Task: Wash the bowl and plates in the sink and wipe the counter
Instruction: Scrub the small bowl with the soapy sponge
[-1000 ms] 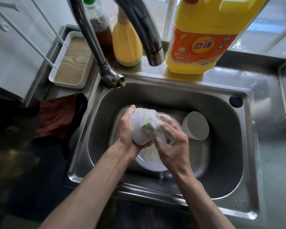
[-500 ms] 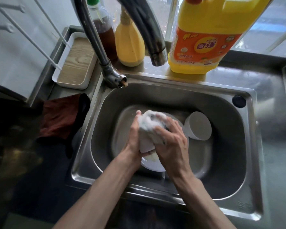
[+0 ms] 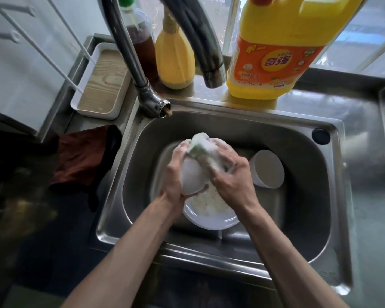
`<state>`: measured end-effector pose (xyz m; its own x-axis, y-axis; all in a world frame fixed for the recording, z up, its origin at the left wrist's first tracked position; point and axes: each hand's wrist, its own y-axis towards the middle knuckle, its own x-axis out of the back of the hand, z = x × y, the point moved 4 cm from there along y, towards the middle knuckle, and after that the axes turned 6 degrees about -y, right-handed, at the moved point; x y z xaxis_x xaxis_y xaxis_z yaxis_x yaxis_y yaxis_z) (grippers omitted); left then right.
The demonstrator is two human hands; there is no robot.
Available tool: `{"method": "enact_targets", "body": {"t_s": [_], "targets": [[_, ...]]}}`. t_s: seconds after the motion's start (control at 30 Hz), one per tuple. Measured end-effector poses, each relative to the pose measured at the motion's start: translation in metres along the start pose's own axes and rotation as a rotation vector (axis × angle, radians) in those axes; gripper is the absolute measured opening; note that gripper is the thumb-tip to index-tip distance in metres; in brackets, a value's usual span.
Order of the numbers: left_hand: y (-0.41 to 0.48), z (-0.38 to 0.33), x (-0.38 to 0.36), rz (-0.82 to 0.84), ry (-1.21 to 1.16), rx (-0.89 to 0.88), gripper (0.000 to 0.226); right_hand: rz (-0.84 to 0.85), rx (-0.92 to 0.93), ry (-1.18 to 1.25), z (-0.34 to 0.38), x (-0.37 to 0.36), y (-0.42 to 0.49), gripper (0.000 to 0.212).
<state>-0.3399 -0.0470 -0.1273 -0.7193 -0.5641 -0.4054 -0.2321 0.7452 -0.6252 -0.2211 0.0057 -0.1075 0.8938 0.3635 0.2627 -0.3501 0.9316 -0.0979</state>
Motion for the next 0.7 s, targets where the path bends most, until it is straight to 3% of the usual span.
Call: {"method": "enact_targets", "body": {"t_s": [0.13,0.27,0.37,0.6,0.7], "targets": [[0.001,0.007,-0.001,0.060,-0.305,0.180,0.062,-0.058,0.293,-0.326,0.006,-0.008,-0.014,0.031],[0.004,0.006,-0.004,0.089,-0.426,0.195,0.072,-0.093,0.404,-0.413,0.001,-0.008,-0.028,0.020],[0.008,0.005,-0.003,0.041,-0.458,0.186,0.073,-0.122,0.333,-0.368,-0.010,-0.007,-0.040,0.021],[0.009,0.010,-0.002,0.071,-0.295,0.120,0.016,-0.203,0.040,-0.091,-0.024,-0.011,-0.045,0.038],[0.011,0.013,0.003,0.002,-0.243,0.086,0.067,-0.216,-0.034,-0.023,-0.029,-0.011,-0.049,0.038]]}}
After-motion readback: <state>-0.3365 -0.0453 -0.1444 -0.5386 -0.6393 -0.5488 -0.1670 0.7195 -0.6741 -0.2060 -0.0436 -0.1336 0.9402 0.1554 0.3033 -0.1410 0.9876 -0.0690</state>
